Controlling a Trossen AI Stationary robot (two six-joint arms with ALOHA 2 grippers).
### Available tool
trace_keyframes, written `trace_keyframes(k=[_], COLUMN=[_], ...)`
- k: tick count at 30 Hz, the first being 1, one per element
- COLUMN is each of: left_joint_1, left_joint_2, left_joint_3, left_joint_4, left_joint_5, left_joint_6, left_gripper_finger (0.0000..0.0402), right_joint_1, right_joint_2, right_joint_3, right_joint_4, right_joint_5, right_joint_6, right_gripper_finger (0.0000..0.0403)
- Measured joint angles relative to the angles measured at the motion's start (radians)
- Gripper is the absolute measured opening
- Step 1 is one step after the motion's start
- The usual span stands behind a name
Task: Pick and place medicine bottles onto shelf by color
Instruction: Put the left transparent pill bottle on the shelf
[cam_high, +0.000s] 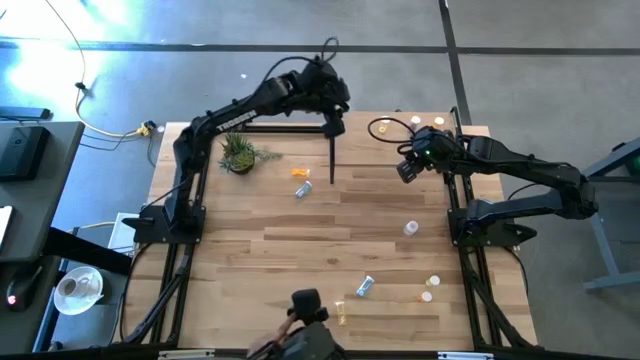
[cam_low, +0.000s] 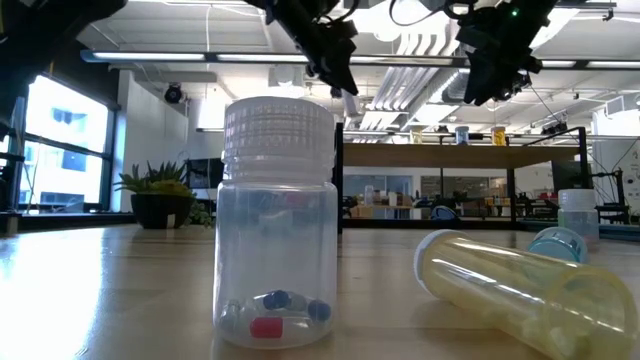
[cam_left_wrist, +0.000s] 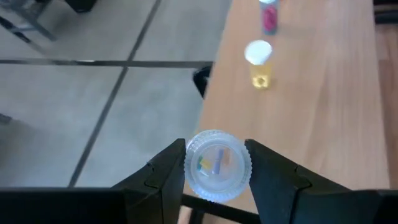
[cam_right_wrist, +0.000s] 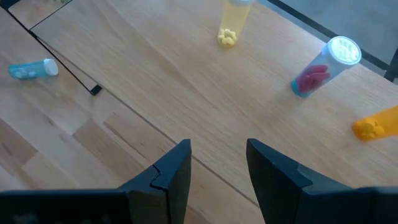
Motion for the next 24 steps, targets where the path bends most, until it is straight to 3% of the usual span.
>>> trace_keyframes(k=[24], left_joint_1=[-0.043], left_joint_2=[0.085], left_joint_3=[0.000], left_joint_4=[-0.055], left_joint_5=[0.097], left_joint_6=[-0.037], left_gripper_finger=[0.0145], right_joint_1=[0.000], right_joint_2=[0.000], right_joint_3=[0.000], right_joint_4=[-0.006], right_joint_5=[0.012], right_joint_6=[0.000], right_gripper_finger=[0.0147])
